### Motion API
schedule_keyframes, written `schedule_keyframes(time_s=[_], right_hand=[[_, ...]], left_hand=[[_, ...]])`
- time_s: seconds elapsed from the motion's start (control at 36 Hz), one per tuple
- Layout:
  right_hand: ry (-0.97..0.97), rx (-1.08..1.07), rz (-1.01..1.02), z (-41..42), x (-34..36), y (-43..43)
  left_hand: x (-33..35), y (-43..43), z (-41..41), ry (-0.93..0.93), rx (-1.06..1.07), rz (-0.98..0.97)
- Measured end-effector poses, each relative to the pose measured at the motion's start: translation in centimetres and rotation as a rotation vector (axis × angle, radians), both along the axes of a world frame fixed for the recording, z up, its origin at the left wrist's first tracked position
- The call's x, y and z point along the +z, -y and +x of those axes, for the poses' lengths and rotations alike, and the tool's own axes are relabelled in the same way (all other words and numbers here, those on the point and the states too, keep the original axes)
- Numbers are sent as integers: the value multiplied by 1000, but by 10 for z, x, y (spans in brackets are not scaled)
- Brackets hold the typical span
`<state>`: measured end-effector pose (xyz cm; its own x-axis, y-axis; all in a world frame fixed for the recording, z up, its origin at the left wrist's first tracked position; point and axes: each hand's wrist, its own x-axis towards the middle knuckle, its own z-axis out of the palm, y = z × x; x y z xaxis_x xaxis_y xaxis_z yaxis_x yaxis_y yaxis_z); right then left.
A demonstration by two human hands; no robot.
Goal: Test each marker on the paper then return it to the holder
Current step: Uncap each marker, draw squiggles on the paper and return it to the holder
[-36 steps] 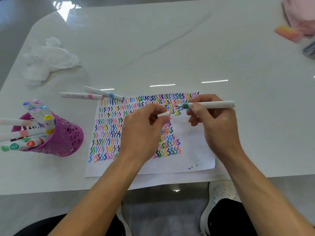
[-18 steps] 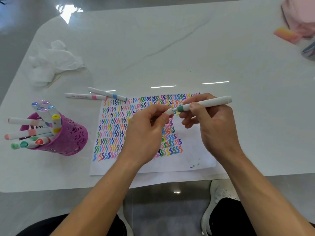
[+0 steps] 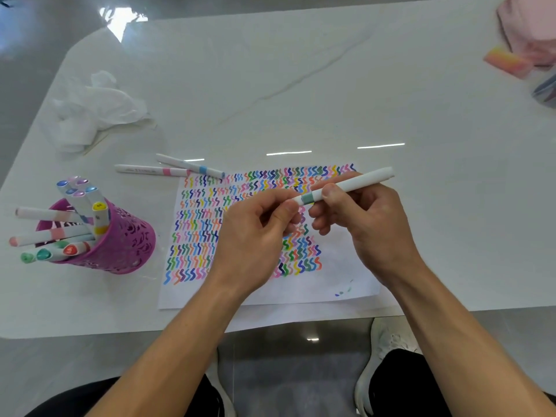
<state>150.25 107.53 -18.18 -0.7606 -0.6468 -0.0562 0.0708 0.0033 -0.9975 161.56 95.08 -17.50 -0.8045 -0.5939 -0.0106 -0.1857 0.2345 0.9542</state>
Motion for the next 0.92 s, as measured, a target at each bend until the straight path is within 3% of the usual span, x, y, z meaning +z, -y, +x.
schedule_keyframes(time_s=[0.22,0.36,0.58,0.83,0.92], right_hand=[[137,16,-76,4,-3,1],[285,31,-126,3,-7,3],[100,-130,7,-7,-15,5],[-122,-206,87,-4,-19,8],[-151,-199,79,0,-17,11]], left_hand=[[3,-2,1,-49,44,21],[6,0,2,-46,28,-69],[19,16,16,-241,257,-99],[39,35,36,-384,479,-305],[46,38,44,-347,469,-488]])
